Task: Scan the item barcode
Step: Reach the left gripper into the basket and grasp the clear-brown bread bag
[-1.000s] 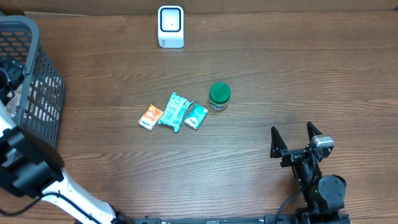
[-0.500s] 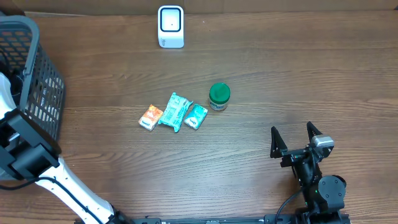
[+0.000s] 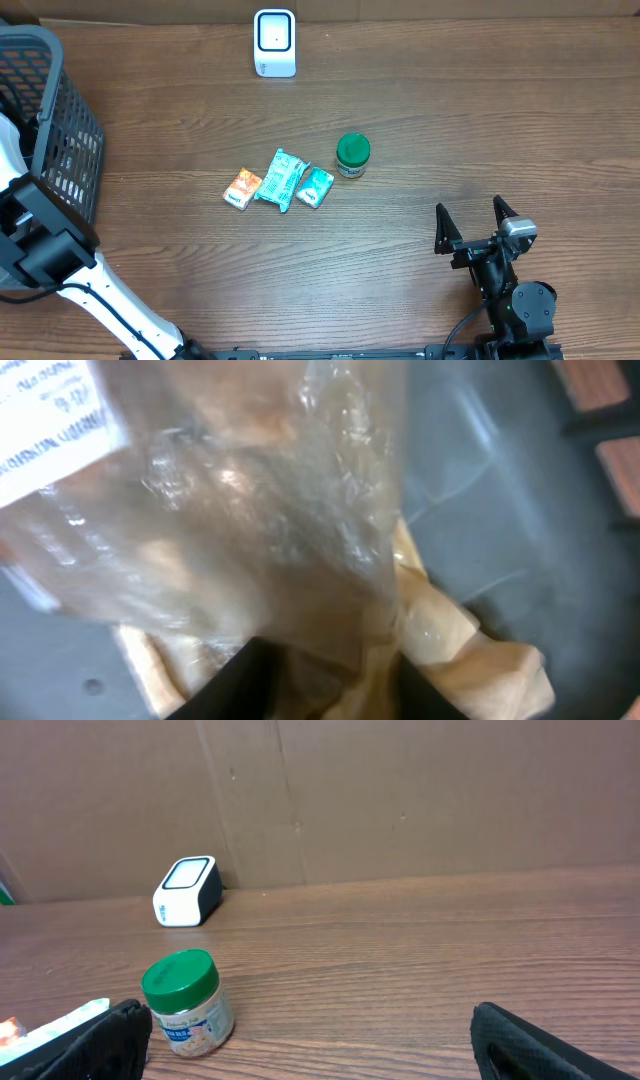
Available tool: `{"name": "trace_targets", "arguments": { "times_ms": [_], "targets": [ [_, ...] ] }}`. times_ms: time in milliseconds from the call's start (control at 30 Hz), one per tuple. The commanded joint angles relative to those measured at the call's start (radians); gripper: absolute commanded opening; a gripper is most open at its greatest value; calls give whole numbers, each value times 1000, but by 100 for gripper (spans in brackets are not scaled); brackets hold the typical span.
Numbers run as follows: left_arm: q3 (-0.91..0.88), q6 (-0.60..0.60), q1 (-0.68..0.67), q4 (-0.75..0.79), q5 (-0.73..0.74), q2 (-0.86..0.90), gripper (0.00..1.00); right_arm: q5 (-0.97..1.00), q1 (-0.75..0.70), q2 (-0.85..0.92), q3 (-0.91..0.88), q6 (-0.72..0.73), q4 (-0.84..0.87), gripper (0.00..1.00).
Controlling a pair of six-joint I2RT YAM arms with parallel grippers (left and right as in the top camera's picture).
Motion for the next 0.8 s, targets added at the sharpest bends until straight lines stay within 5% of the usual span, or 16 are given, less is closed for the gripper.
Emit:
{"name": "trace_targets", "arguments": {
  "times_ms": [0,100,467,767],
  "targets": [
    [-10,16,0,-31,-28,36,16,10,-3,-11,-10,3,7,100],
    [-9,16,0,-48,-27,36,4,10,-3,-11,-10,3,7,100],
    [117,23,0,-169,-31,-47,4,10,-3,-11,-10,3,7,100],
    [285,-16,-3,-229,-21,-383,4,10,-3,-11,-10,3,7,100]
  ]
}}
